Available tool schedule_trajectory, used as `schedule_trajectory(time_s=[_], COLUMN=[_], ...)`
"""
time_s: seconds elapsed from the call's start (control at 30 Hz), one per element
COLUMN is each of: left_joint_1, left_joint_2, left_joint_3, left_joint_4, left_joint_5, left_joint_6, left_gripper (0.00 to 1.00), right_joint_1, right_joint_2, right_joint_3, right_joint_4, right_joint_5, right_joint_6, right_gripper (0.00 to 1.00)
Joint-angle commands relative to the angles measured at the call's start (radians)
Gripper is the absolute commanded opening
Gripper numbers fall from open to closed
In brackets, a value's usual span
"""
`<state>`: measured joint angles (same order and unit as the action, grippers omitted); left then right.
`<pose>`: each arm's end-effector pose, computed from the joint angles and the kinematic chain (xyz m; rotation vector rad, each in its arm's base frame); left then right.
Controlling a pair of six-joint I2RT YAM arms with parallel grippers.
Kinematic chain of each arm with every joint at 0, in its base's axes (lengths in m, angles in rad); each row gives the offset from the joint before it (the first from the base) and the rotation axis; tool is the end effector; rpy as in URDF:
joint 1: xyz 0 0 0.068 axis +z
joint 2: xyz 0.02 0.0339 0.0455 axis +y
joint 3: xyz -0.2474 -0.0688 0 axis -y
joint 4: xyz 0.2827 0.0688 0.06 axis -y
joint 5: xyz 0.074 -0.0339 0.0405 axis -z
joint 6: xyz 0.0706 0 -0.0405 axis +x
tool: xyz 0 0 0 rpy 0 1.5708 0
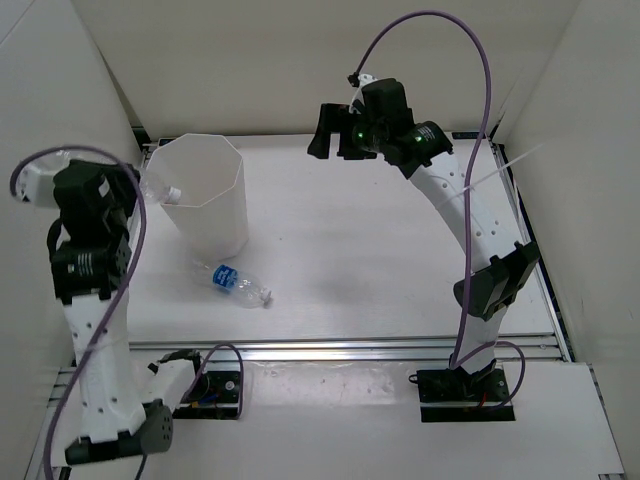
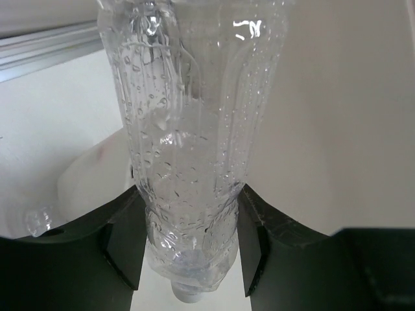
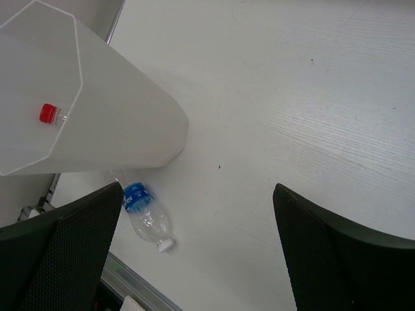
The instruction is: Put the plastic bottles in the bin
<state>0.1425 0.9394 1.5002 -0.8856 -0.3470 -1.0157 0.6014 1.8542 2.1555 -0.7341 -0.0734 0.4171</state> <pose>0.2089 0.0542 0.4696 -1.2203 1.4361 -0.2711 0.3866 0.2716 0.4317 -0.2397 2.0636 0.7141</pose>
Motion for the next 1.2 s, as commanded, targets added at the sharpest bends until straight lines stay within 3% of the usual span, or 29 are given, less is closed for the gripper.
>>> schedule_trajectory(time_s=[0.0,0.17,0.27,0.3,0.47,0.53,0.6,0.63,0.7,0.9,1.17], left_joint_1=[-0.059,-0.167,-0.213,-0.225,-0.323,-0.334,-0.334,-0.334,-0.325,-0.291,-0.291], left_joint_2=[0.188,0.41,0.441,0.441,0.317,0.225,0.149,0.068,-0.014,-0.313,-0.401], left_joint_3=[0.066,0.287,0.298,0.298,0.22,0.151,0.067,-0.051,-0.183,-0.58,-0.926], left_joint_4=[0.069,0.07,0.07,0.06,0.06,0.06,0.06,0.06,0.083,0.186,0.26], left_joint_5=[0.06,-0.018,-0.073,-0.093,-0.346,-0.371,-0.312,-0.255,-0.085,0.147,0.327], left_joint_6=[0.094,0.187,0.244,0.255,0.255,0.246,0.224,0.214,0.194,0.032,-0.145], left_gripper=[0.45,0.47,0.92,1.0,1.0,1.0,1.0,1.0,1.0,1.0,1.0], right_joint_1=[-0.006,-0.006,-0.006,-0.006,-0.015,-0.028,-0.038,-0.048,-0.048,-0.066,-0.094], right_joint_2=[-0.006,-0.029,-0.05,-0.05,-0.072,-0.081,-0.081,-0.09,-0.09,-0.11,-0.11], right_joint_3=[-0.002,-0.034,-0.048,-0.058,-0.083,-0.105,-0.105,-0.105,-0.114,-0.158,-0.183], right_joint_4=[0.009,-0.001,-0.001,-0.01,-0.019,-0.019,-0.019,-0.028,-0.028,-0.037,-0.037], right_joint_5=[-0.016,-0.016,-0.006,-0.006,0.015,0.015,0.015,0.015,0.015,0.015,-0.029], right_joint_6=[0.003,-0.006,-0.015,-0.015,-0.015,-0.015,-0.015,-0.015,-0.015,0.005,0.015], right_gripper=[1.0,1.0,1.0,1.0,1.0,1.0,1.0,1.0,1.0,1.0,1.0])
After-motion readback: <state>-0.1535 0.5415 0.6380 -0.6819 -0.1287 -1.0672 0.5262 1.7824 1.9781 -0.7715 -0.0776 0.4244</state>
